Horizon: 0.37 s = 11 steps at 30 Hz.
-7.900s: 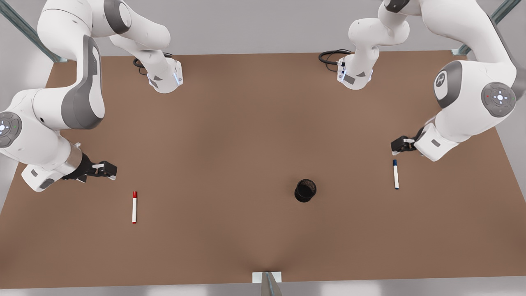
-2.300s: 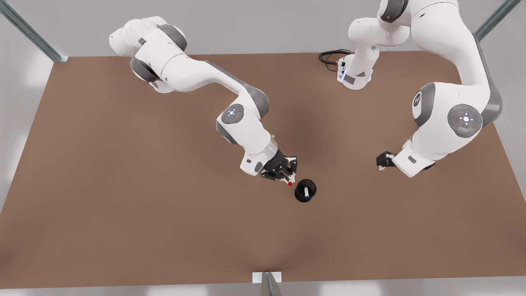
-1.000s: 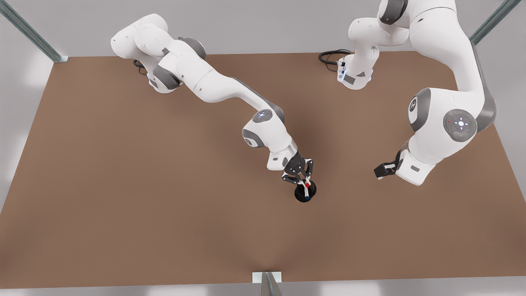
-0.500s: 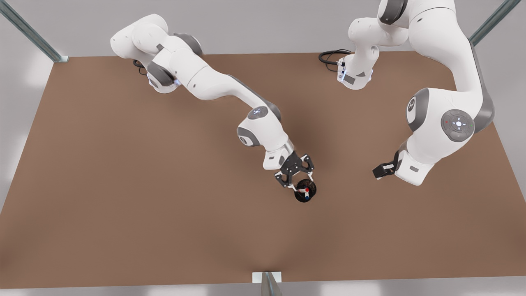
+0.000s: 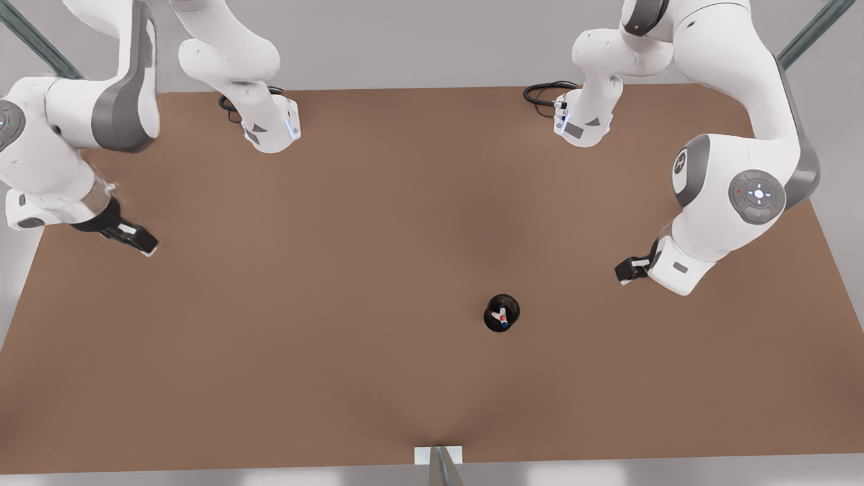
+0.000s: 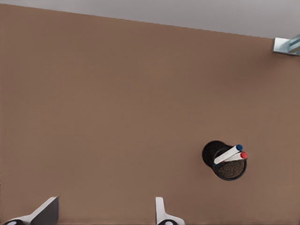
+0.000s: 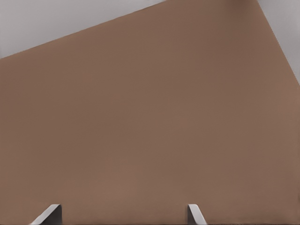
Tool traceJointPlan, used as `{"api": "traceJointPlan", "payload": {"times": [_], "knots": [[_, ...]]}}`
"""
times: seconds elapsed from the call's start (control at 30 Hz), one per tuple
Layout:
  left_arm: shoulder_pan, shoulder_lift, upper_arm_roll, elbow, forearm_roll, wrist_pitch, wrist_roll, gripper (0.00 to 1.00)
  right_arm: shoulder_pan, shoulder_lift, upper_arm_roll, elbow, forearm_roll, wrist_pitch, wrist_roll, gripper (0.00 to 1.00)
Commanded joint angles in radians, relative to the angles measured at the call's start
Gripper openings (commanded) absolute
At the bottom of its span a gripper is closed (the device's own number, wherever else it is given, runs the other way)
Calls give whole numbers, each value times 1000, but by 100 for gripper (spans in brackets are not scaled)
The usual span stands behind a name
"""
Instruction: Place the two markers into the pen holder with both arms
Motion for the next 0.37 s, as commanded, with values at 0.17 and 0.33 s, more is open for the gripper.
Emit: {"api": "traceJointPlan", "payload": {"times": [0.17, 0.33], "knots": [[0, -1, 0, 4, 5, -37, 147, 100, 164, 174, 5, 239, 52, -144, -369, 100], [-2, 2, 0, 3, 8, -35, 147, 100, 167, 180, 15, 238, 51, -146, -367, 100]]}}
